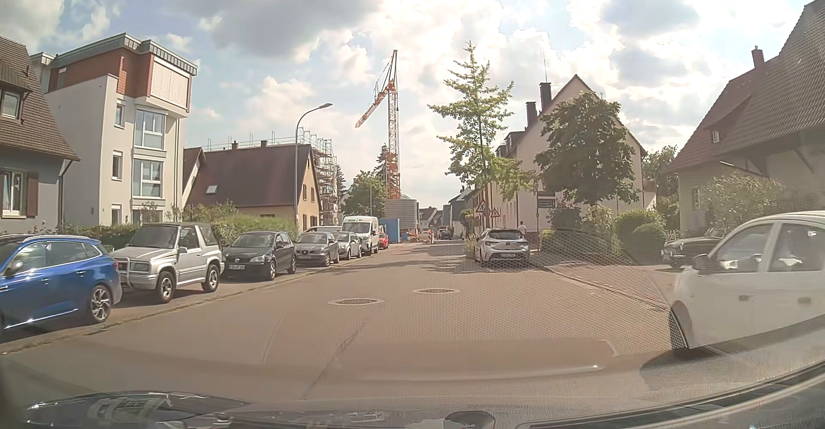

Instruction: Follow the waypoints while adhering to traffic rules and regulations

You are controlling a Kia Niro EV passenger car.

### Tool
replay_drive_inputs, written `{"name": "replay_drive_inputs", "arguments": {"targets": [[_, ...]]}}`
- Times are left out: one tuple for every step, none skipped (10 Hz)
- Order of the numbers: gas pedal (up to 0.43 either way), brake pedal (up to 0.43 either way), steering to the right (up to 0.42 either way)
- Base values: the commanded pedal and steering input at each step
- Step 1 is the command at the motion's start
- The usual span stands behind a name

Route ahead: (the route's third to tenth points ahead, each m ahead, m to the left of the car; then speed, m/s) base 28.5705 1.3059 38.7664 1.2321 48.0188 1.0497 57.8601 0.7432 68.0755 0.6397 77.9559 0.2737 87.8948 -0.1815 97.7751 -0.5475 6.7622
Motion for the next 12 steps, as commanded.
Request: {"name": "replay_drive_inputs", "arguments": {"targets": [[0.020,0.000,0.008],[0.020,0.000,0.007],[0.020,0.000,0.004],[0.020,0.000,0.004],[0.020,0.000,0.009],[0.020,0.000,0.011],[0.020,0.000,0.009],[0.020,0.000,0.005],[0.020,0.000,0.005],[0.020,0.000,0.005],[0.020,0.000,0.005],[0.020,0.000,0.005]]}}
